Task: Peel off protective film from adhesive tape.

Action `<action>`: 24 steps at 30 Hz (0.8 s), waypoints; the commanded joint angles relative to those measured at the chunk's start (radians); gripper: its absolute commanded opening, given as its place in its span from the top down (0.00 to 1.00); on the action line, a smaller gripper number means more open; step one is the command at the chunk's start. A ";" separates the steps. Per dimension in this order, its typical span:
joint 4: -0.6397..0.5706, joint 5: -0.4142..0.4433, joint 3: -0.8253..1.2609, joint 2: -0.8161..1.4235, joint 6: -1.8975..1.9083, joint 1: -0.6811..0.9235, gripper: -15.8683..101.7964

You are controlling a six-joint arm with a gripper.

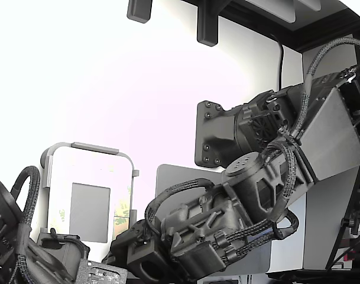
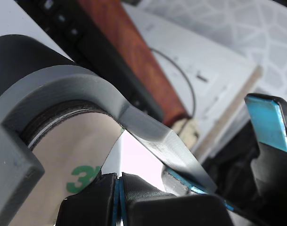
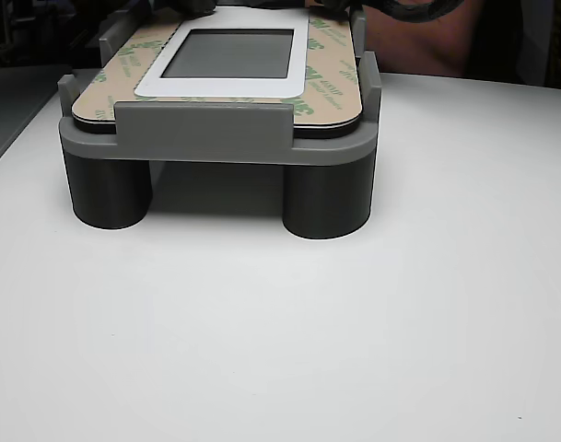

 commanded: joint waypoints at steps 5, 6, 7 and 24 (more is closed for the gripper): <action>-0.005 -0.008 -0.037 0.006 -0.002 -0.003 0.95; -0.005 -0.008 -0.037 0.006 -0.002 -0.003 0.95; -0.003 -0.008 -0.038 0.006 -0.002 -0.003 0.95; 0.015 0.008 -0.049 0.015 0.006 0.009 0.95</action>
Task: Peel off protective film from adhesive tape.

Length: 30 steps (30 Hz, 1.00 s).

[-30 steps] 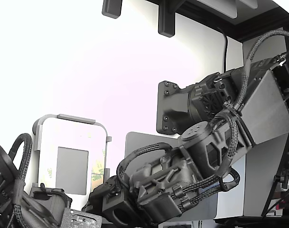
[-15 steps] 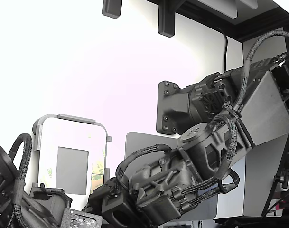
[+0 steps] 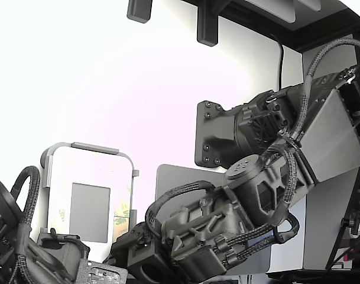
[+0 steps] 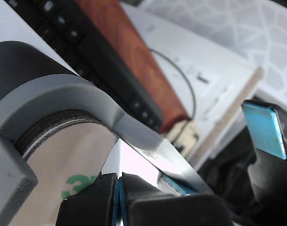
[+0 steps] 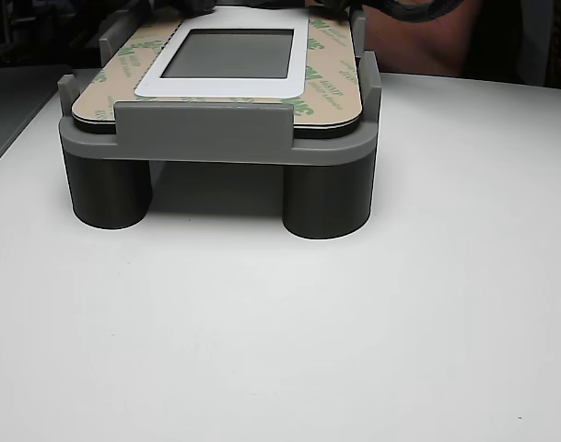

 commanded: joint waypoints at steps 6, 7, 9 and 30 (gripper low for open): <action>0.003 0.003 -0.032 0.026 0.002 -0.002 0.95; 0.005 0.003 -0.032 0.026 0.002 -0.002 0.95; 0.008 0.003 -0.035 0.028 0.000 -0.002 0.95; -0.028 -0.005 -0.012 0.021 -0.023 -0.012 0.95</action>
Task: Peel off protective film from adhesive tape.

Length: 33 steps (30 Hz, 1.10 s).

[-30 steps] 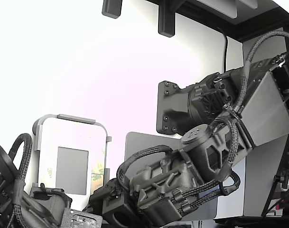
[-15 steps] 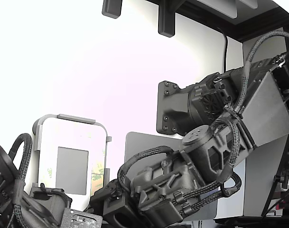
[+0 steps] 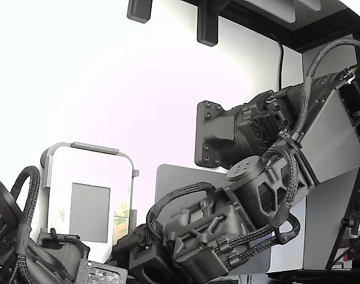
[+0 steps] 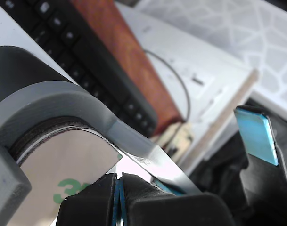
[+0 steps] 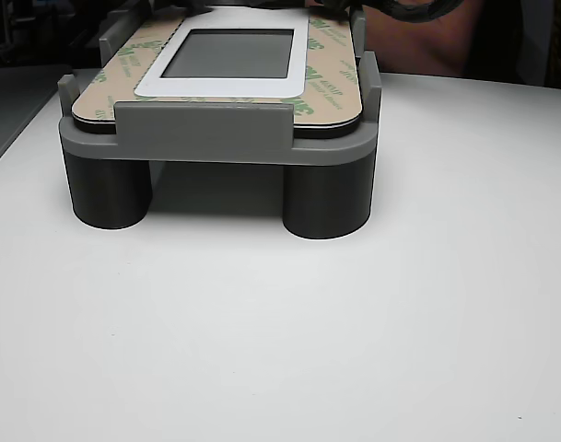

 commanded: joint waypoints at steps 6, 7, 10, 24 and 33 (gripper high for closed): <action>-0.008 -0.009 -0.009 0.032 -0.014 -0.023 0.95; -0.008 -0.009 -0.006 0.035 -0.017 -0.026 0.95; -0.011 -0.017 0.002 0.041 -0.023 -0.035 0.95; 0.000 -0.028 0.012 0.063 -0.028 -0.048 0.95; 0.009 -0.025 0.020 0.074 -0.023 -0.048 0.95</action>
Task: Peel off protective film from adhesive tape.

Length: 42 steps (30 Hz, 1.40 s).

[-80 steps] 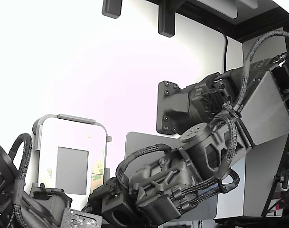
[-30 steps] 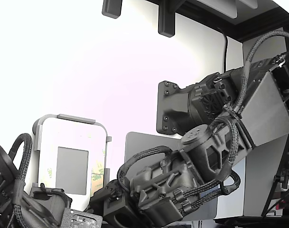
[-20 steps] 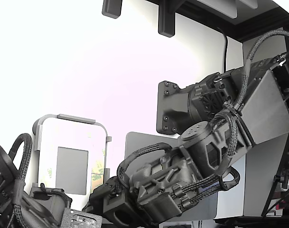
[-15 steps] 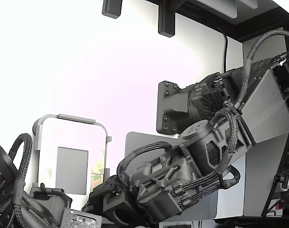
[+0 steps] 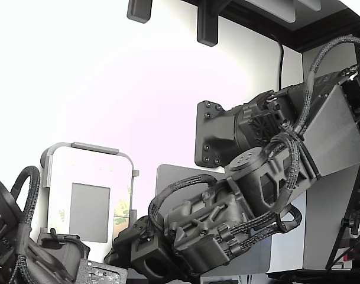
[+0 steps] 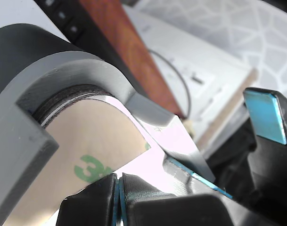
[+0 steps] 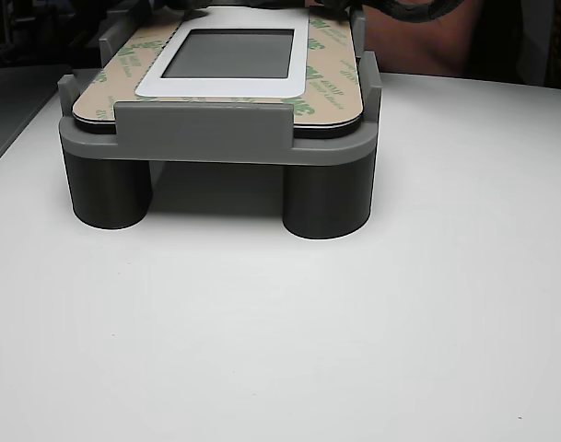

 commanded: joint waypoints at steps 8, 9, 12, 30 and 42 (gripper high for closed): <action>0.035 0.003 -0.043 0.029 -0.002 -0.014 0.95; 0.040 0.005 -0.046 0.029 -0.002 -0.014 0.95; 0.049 0.008 -0.054 0.029 -0.002 -0.012 0.95; 0.055 0.035 -0.020 0.063 0.006 0.002 0.95; 0.017 0.035 -0.003 0.048 0.006 0.002 0.95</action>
